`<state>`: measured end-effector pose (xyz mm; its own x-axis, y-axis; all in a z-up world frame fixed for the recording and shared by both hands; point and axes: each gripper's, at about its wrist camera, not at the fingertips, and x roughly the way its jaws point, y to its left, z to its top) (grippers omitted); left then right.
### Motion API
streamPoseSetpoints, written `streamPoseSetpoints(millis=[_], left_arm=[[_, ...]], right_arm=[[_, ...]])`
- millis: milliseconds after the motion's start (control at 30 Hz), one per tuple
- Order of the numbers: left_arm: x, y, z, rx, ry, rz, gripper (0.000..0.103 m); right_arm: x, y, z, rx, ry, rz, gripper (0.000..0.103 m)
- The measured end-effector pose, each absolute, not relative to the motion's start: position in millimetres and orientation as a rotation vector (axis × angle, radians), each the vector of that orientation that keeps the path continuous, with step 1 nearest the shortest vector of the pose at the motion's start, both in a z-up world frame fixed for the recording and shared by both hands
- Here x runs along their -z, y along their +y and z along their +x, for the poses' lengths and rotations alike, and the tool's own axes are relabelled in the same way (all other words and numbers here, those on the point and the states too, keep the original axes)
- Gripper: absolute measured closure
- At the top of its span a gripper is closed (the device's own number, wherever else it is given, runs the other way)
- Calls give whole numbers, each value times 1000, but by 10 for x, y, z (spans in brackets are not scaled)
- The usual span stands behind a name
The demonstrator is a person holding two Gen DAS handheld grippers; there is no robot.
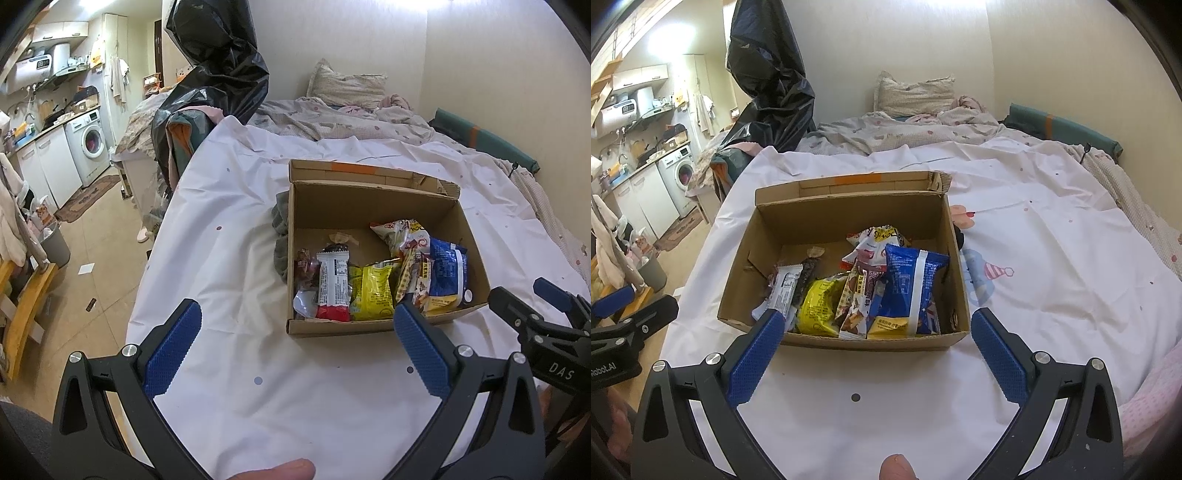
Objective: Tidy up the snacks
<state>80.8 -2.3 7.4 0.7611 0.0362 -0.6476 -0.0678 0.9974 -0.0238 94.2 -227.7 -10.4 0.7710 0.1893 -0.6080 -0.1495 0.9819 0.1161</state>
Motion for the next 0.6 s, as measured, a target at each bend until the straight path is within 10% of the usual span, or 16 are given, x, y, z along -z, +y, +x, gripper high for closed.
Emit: streamPoseSetpoints(millis=[600], left_arm=[[-74, -37, 803, -51, 698, -46, 0]], right_arm=[[70, -2268, 925, -193, 655, 65, 0]])
